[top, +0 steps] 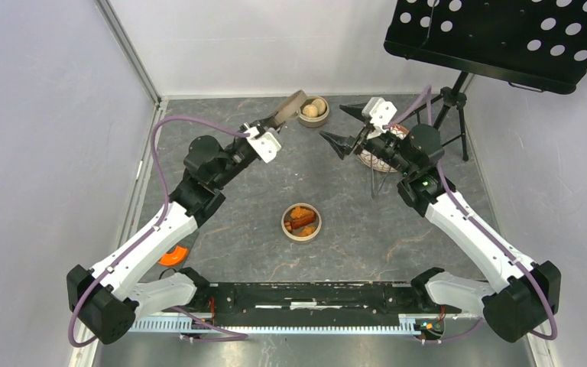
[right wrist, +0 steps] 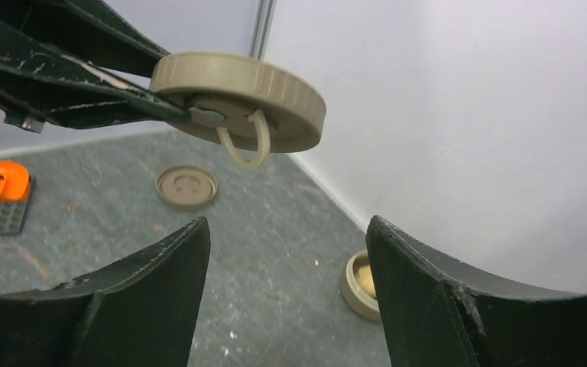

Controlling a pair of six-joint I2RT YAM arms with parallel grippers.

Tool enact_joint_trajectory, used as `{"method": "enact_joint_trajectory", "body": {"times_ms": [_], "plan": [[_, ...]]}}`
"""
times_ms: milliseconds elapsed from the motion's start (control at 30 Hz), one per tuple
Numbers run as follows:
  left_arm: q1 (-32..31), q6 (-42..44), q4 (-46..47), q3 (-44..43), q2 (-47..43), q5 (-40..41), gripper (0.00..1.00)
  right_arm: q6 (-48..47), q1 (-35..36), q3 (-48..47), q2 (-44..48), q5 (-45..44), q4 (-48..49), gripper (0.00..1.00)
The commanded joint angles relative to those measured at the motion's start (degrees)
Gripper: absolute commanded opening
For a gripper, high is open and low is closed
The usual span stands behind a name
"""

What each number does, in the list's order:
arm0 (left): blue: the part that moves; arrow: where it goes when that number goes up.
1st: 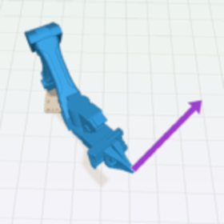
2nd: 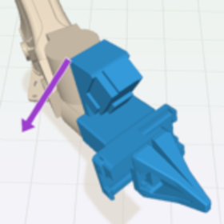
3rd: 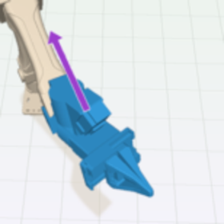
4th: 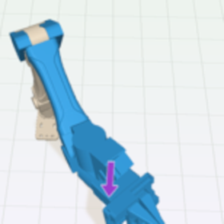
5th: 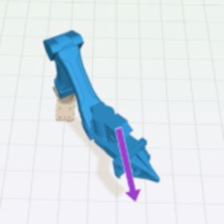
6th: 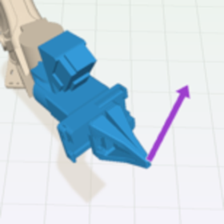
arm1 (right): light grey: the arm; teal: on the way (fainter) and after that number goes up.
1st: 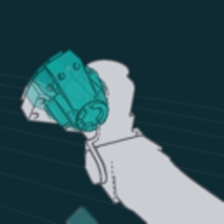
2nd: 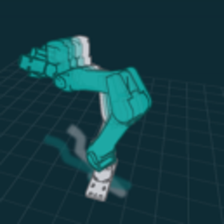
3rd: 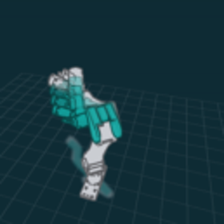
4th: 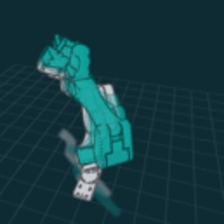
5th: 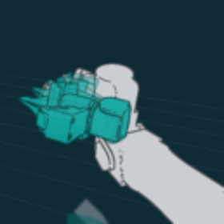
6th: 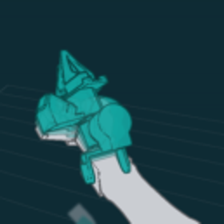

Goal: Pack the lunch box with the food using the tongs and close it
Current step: Pick up the box lid from the center of the board.

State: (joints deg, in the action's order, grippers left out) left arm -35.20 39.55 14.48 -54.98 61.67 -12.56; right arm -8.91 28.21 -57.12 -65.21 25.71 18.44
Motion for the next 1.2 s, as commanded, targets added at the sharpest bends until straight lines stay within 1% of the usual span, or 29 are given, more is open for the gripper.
{"method": "enact_joint_trajectory", "body": {"times_ms": [0,100,233,300,433,567,733,900,1000,1167], "plan": [[0.13,-9.36,12.12,-2.94,-0.14,3.45,0.02,5.47,0.09,3.12,0.79,2.38,16.3,0.79],[0.13,-8.99,15.17,-2.85,-0.71,0.39,0.02,6.17,0.37,3.7,0.0,5.03,22.02,0.79],[0.11,-8.16,18.06,-3.32,-1.26,-3.84,0.02,6.57,1.45,0.67,-1.81,8.54,23.6,0.75],[0.04,-9.34,20.16,-3.88,-1.29,-4.89,0.02,7.18,2.36,-0.29,-2.52,9.58,24.45,0.72],[-0.21,-11.68,23.99,-4.78,-0.99,-5.51,0.02,9.52,3.85,-1.83,-3.72,9.04,26.28,0.71],[-0.55,-12.87,26.53,-5.05,-0.93,-7.14,0.02,12.79,4.05,-3.47,-4.59,7.38,27.07,0.72],[-1.44,-12.77,27.74,-5.09,-0.68,-8.81,0.02,13.92,4.07,-4.93,-5.97,4.69,28.28,0.73],[-2.75,-13.05,28.21,-5.62,-0.41,-9.24,0.02,14.57,4.18,-6.7,-7.71,4.63,30.19,0.72],[-3.7,-12.07,28.31,-5.66,-0.19,-9.25,0.02,14.91,4.27,-7.18,-8.35,5.14,31.31,0.68],[-4.15,-11.66,27.97,-5.84,0.24,-8.88,0.02,13.36,5.31,-7.36,-8.26,6.28,32.46,0.53]]}}
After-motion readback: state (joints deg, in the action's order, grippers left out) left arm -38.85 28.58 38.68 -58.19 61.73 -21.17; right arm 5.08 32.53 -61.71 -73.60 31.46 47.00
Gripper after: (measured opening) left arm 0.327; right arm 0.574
